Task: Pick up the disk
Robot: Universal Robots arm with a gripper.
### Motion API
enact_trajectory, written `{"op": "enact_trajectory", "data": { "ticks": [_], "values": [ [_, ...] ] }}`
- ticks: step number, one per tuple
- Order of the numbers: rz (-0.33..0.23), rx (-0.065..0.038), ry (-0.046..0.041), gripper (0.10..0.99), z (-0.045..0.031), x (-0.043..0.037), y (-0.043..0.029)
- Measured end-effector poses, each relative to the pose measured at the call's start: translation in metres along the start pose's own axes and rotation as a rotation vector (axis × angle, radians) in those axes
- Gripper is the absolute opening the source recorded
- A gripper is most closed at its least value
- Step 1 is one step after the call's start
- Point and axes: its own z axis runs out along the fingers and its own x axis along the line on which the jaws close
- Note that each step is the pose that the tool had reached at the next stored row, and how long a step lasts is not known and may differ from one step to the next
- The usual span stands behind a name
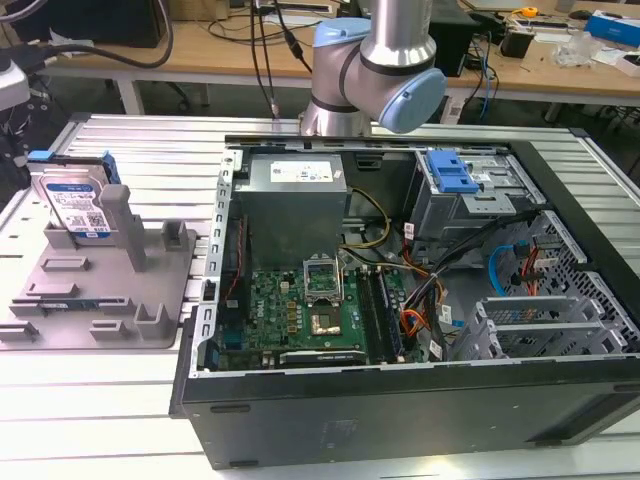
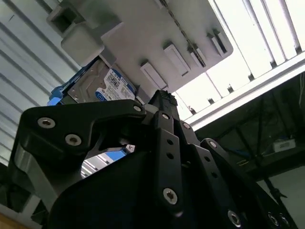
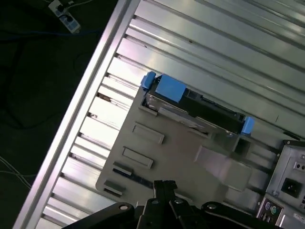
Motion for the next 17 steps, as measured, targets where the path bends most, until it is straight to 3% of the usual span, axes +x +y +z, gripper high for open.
{"op": "enact_trajectory", "data": {
  "ticks": [8,14,15,17],
  "values": [
    [-0.242,0.0,0.0093,0.106,0.0009,0.0,0.0],
    [-0.373,0.0,0.0143,0.106,0.0014,0.0,-0.0001],
    [-0.394,0.0,0.015,0.114,0.0015,0.0,-0.0001],
    [-0.439,0.0,0.0168,0.235,0.0017,0.0,-0.0001]
  ]
}}
